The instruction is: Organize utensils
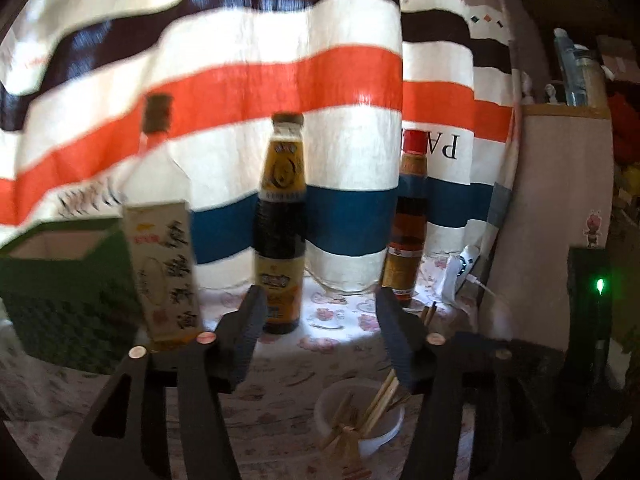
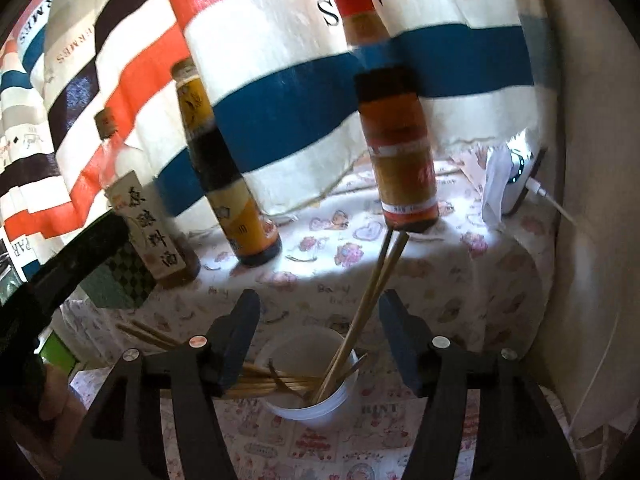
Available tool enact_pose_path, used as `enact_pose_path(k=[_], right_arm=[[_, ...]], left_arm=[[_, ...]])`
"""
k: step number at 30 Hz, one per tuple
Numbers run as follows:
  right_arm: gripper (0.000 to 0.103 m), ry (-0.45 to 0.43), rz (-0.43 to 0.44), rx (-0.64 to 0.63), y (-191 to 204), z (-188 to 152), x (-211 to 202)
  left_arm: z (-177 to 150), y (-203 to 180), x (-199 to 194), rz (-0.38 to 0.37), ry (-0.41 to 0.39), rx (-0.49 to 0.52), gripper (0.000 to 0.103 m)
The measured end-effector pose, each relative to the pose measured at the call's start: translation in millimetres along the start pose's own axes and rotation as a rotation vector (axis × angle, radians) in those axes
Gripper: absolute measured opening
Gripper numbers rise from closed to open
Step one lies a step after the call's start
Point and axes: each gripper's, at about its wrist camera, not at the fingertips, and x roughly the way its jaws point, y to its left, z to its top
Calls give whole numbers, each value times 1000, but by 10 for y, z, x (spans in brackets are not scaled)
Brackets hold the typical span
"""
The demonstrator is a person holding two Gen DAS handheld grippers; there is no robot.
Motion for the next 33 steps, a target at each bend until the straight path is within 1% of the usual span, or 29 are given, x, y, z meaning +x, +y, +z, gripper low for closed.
enact_pose_path(k=[1,4,5,6,7,8,9,11,13,15,16,18,20,22,24,26,28,31,33], right_arm=[[67,-7,4,4,1,16,-30],[74,-46,-8,3,45,46,-140],[76,-62,-11,-10,85,51,-184],[81,-74,-14,-19,113,52,-214],[88,-99,-21,-29,152,52,-274],[90,-129,-26,-29,190,52,-339],[91,-149,-28,-25,209,49,-382],[94,-193,-27,5,263,10,-477],[99,-186,-7,-1,337,-26,-500],[100,-189,-6,-41,442,-86,-531],[102,-211,-21,-76,517,-138,-565],[103,-253,-22,-139,641,-239,-630],[103,-265,-10,-174,740,-341,-681],[103,-263,15,-160,769,-459,-708],[103,-250,11,-134,754,-567,-700],[103,-231,-16,-146,762,-703,-660],[103,-215,-55,-192,810,-865,-597],[103,-235,-75,-216,846,-1051,-584],[103,-259,-79,-219,857,-1172,-588]], left_arm=[[0,7,-70,18,-15,11,68],[-14,76,-323,58,-60,31,79],[-17,112,-397,68,-68,30,84],[-22,153,-466,76,-75,23,91],[-27,204,-527,76,-78,11,95],[-38,271,-592,75,-77,-7,100],[-51,340,-653,83,-80,-23,101],[-89,429,-756,120,-94,-21,102],[-137,508,-845,153,-97,-9,102],[-198,598,-932,153,-90,-23,102],[-232,645,-979,151,-90,-33,102],[-313,713,-1072,174,-95,-32,102],[-406,767,-1138,193,-89,-23,102],[-533,853,-1196,191,-67,-37,102],[-695,971,-1247,192,-64,-83,102],[-858,1068,-1236,189,-43,-107,102],[-1000,1149,-1208,201,-24,-128,102],[-1188,1264,-1188,178,-16,-173,102],[-1288,1308,-1156,164,5,-176,102]])
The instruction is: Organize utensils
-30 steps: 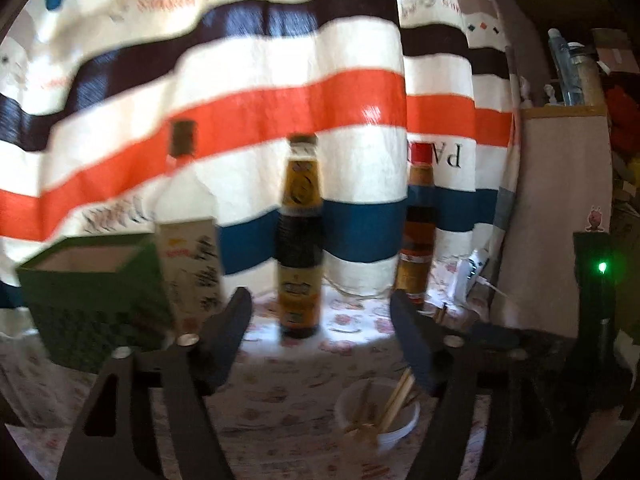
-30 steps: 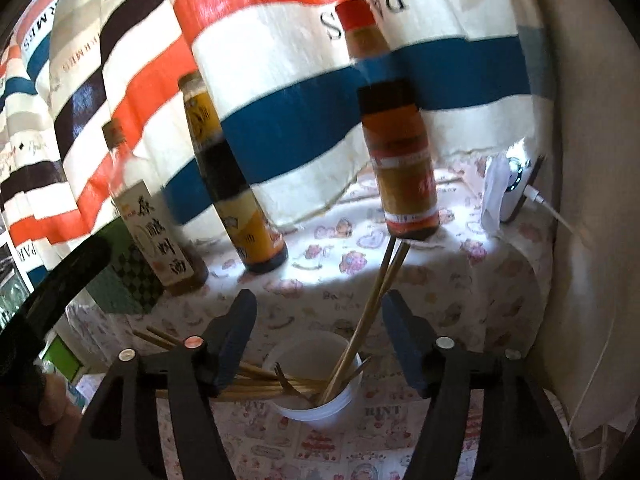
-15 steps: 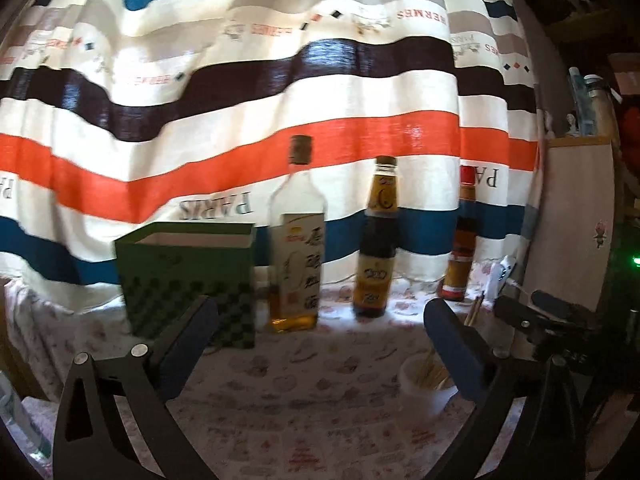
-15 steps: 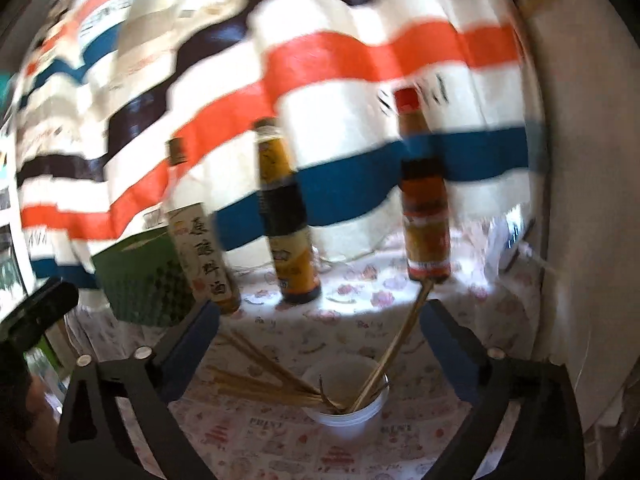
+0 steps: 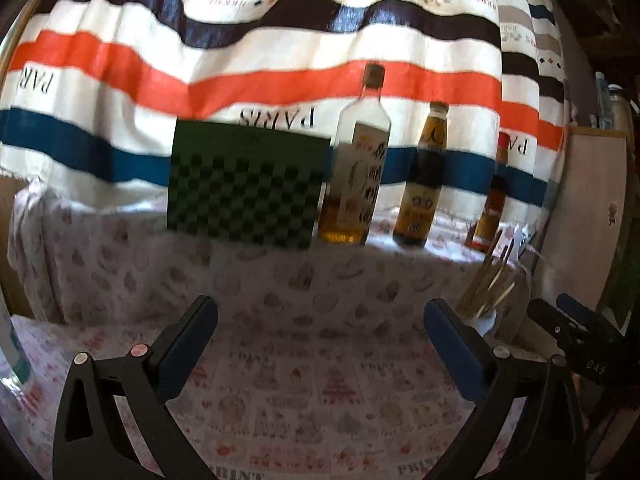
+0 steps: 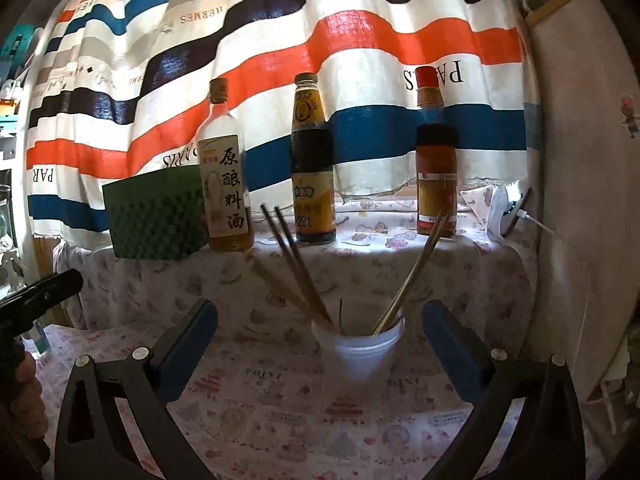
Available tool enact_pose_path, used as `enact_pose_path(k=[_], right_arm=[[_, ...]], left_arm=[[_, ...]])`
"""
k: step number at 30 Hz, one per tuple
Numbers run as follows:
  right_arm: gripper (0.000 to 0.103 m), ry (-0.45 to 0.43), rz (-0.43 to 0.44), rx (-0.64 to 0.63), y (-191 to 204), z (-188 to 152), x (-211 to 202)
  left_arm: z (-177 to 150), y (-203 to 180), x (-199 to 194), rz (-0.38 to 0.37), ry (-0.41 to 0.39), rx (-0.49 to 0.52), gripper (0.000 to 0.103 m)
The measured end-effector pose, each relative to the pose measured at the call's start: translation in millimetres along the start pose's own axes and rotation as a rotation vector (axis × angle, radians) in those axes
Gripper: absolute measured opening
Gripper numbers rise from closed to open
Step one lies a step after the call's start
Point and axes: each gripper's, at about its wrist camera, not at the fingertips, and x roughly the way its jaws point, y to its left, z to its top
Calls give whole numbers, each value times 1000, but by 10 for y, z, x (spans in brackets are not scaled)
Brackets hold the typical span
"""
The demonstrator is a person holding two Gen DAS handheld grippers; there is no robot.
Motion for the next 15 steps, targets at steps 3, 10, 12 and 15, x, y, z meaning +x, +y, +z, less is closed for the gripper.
enact_pose_path(k=[3,10,12,15], right_arm=[[103,-2,6,-18,62,-116,16],[103,-7,5,-64,99,-304,32],[103,-7,-1,-79,110,-336,45],[103,29,6,-97,137,-356,104]], left_arm=[[-107,-8,18,34,-11,62,102],[-165,-7,-17,48,-37,60,102],[-175,0,-41,69,-56,68,102],[-206,20,5,96,-63,61,102]])
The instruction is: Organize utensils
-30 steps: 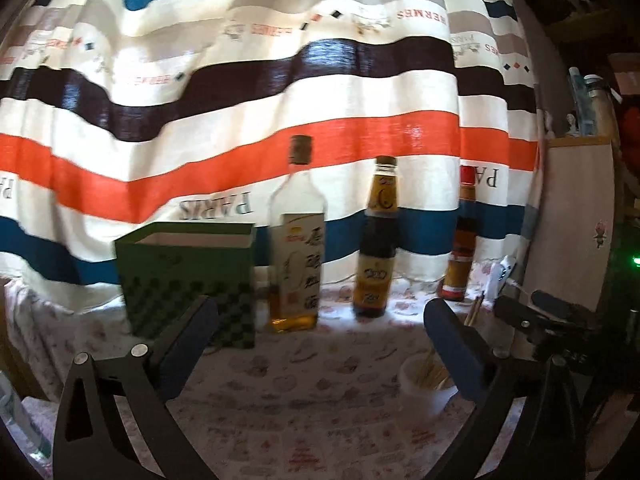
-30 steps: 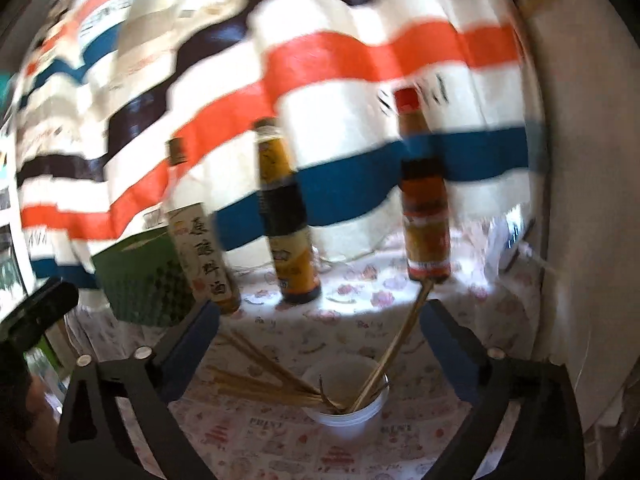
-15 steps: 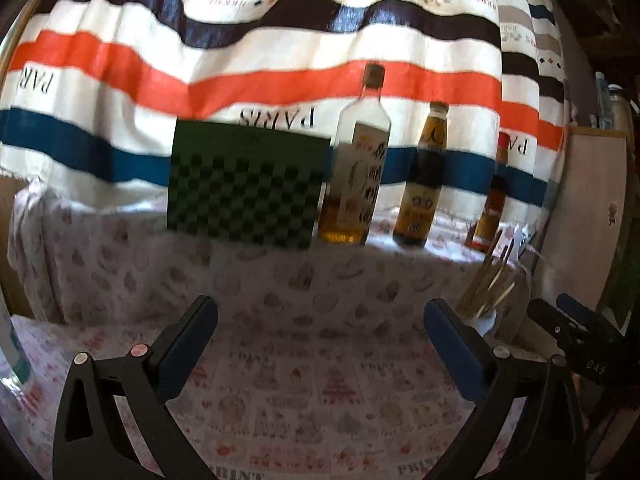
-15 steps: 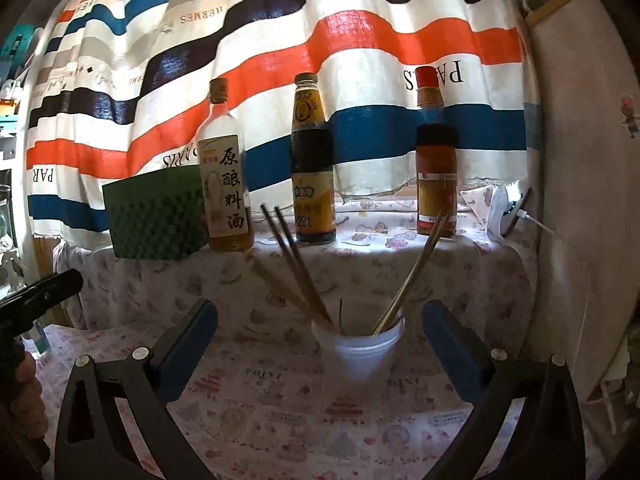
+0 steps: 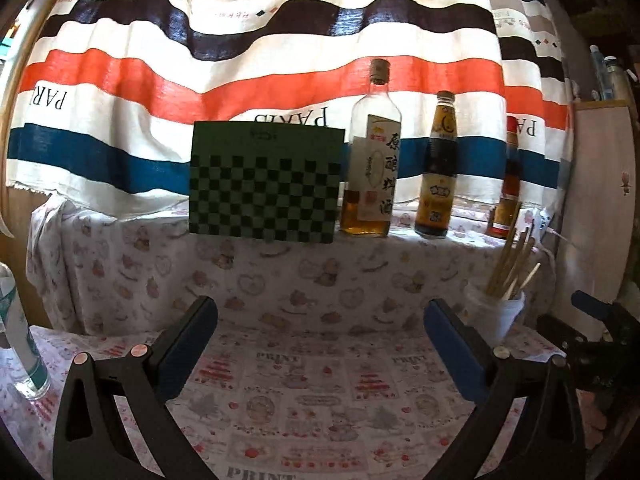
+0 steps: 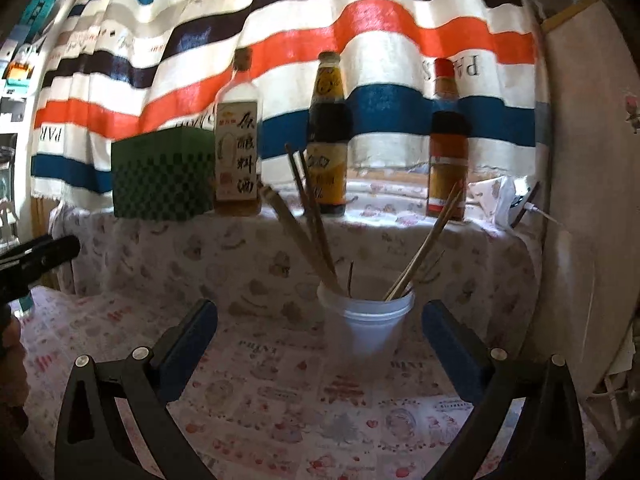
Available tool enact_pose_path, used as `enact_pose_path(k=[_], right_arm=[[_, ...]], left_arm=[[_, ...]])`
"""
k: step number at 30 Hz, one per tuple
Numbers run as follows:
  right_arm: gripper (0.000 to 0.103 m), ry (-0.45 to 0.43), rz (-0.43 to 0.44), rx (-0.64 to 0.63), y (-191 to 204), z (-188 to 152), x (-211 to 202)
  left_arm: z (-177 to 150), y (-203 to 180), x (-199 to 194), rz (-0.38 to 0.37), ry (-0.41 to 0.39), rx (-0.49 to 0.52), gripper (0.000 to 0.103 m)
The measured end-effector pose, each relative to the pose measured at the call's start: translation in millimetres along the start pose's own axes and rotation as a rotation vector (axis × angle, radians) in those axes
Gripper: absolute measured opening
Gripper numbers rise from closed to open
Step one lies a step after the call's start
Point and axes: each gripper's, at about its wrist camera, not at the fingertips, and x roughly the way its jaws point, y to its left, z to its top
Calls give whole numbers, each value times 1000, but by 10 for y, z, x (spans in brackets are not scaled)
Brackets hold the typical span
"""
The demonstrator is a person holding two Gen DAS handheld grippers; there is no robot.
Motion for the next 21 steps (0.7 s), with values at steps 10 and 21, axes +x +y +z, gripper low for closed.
enact_pose_path(k=[10,21], right_arm=[[103,52,-17,48,-81,-78,149],[103,49,-38,38,-35,-76,138]], left_arm=[[-177,-52,241,9,106,46,102],[-203,-244,225,10,94,110,102]])
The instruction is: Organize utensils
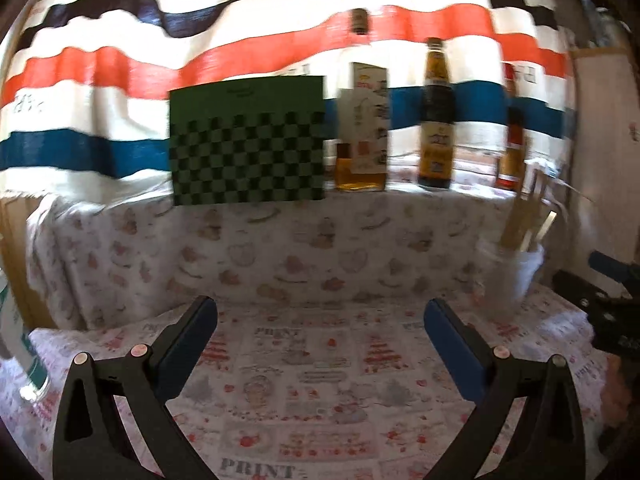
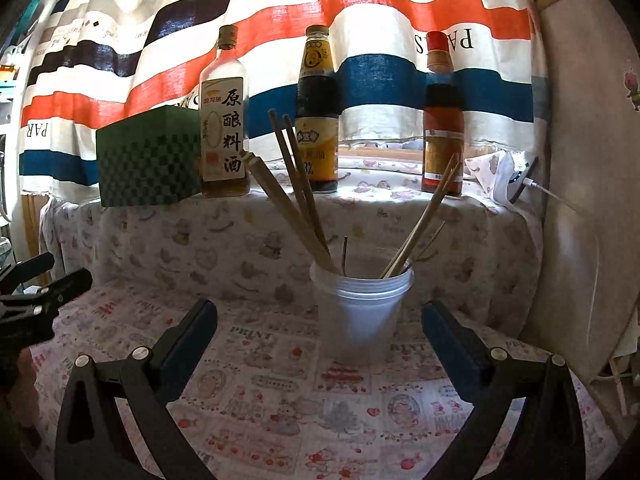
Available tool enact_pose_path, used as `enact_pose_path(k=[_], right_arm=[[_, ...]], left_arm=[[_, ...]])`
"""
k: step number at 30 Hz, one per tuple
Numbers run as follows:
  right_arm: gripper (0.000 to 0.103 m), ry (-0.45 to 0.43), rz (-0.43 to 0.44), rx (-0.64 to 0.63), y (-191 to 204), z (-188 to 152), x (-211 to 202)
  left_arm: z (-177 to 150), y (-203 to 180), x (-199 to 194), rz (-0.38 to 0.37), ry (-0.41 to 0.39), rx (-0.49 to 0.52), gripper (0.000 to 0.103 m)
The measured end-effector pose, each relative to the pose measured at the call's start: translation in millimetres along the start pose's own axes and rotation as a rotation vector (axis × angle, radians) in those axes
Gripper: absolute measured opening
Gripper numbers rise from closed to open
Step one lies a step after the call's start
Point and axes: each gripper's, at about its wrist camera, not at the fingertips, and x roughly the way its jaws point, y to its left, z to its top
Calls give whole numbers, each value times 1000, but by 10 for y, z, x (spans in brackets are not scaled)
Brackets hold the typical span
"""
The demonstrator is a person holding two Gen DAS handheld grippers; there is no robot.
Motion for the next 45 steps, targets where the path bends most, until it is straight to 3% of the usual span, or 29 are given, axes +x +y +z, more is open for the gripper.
enact_pose_path(k=[45], right_arm=[[103,9,1,-11,60,-7,-11]], left_arm=[[10,29,-11,23,0,-8,103]])
